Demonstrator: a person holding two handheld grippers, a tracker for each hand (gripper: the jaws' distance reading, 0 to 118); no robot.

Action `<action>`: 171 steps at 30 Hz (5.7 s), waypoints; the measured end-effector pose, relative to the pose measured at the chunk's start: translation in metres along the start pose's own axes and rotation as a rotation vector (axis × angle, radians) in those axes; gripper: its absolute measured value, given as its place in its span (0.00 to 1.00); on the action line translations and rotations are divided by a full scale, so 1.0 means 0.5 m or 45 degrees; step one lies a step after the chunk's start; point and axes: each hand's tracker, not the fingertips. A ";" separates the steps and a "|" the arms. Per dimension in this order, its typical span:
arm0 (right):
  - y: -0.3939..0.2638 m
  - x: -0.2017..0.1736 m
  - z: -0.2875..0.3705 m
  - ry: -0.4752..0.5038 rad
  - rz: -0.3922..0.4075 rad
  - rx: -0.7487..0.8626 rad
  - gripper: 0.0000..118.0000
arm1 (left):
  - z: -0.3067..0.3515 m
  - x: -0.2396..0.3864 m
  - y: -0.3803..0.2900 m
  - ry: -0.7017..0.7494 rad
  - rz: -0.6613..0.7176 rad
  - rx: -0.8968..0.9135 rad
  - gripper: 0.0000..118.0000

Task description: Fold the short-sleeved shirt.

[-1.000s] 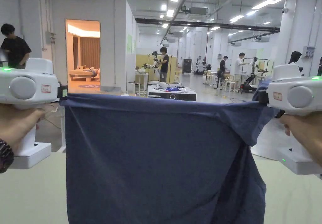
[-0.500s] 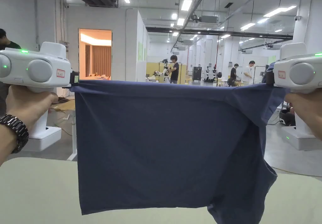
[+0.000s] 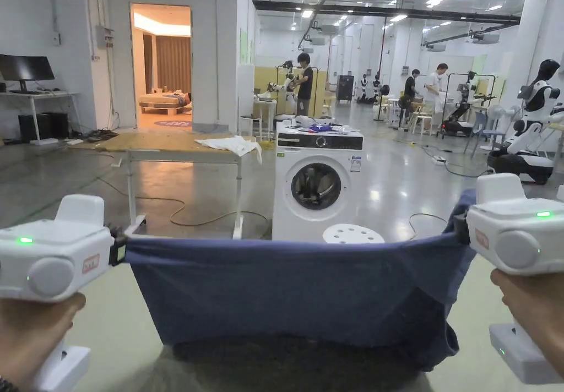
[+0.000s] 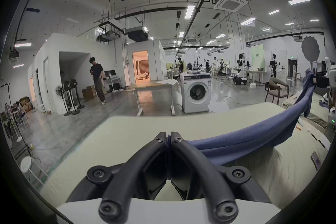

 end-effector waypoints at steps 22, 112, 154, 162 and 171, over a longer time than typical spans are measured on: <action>-0.365 0.013 0.323 0.061 -0.213 -0.161 0.03 | 0.301 -0.028 -0.341 -0.002 0.210 -0.099 0.00; -0.529 -0.161 -0.039 0.125 -0.243 -0.313 0.00 | -0.540 0.121 -0.371 -0.200 -0.117 -0.799 0.01; -0.280 0.018 -0.273 0.264 -0.257 -0.400 0.03 | -0.225 0.036 -0.150 -0.161 0.036 -0.312 0.00; -0.059 0.064 -0.098 0.210 -0.209 -0.113 0.04 | -0.079 -0.009 0.032 -0.146 0.059 -0.099 0.00; 0.140 0.073 -0.024 0.189 -0.179 0.052 0.04 | -0.021 -0.048 0.201 -0.099 0.049 0.020 0.00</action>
